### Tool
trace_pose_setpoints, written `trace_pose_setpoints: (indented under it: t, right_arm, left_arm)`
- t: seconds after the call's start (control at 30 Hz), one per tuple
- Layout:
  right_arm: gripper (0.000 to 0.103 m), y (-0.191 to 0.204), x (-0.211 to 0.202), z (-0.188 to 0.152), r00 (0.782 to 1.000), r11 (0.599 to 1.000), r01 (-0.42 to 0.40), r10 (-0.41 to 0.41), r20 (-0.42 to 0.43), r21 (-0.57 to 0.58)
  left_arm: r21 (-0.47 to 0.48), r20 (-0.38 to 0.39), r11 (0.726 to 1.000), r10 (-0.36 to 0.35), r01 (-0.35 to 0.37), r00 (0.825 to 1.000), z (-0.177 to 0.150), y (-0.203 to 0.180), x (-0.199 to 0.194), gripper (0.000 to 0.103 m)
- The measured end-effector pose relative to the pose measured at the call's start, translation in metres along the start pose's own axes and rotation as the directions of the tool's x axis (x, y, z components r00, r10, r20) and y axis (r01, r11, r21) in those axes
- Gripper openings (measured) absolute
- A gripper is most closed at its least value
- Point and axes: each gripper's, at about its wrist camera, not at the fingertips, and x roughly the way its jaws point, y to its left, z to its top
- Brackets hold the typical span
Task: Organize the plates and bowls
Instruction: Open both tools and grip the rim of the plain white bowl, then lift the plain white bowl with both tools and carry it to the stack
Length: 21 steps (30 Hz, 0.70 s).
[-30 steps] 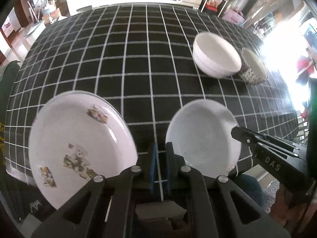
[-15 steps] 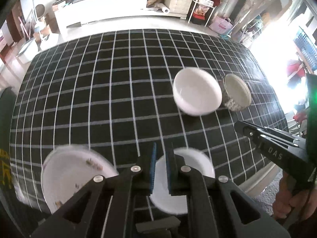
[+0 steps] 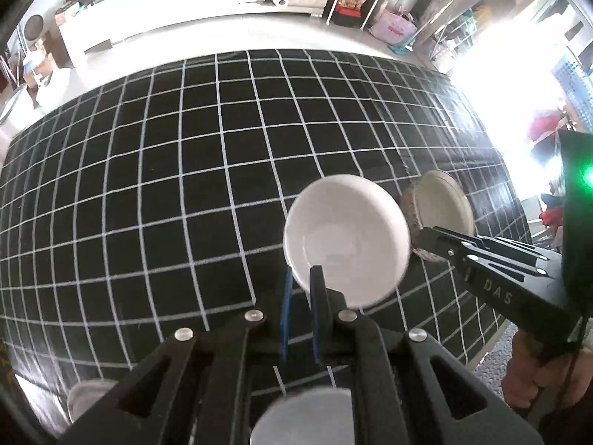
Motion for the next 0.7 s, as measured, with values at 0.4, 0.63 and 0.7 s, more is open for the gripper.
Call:
trace_pose_setpoints:
  t: [0.4,0.63,0.7]
  right_arm:
    - [0.014,0.006,0.025,0.007,1.0,1.0,-0.003,0.002,-0.025,-0.016]
    - [0.014,0.009,0.042,0.005,0.999,1.0,-0.006,0.005,-0.046,-0.013]
    - [0.014,0.01,0.045,0.006,0.999,1.0,-0.005,0.004,-0.053,-0.019]
  left_arm:
    - [0.022,-0.026,0.999,-0.039,0.04,0.999,0.012,0.002,0.035,0.008]
    - [0.057,-0.046,0.998,0.002,0.001,0.999,0.011,-0.004,0.056,0.008]
    - [0.058,-0.041,0.998,0.022,-0.019,0.999,0.011,-0.007,0.057,0.008]
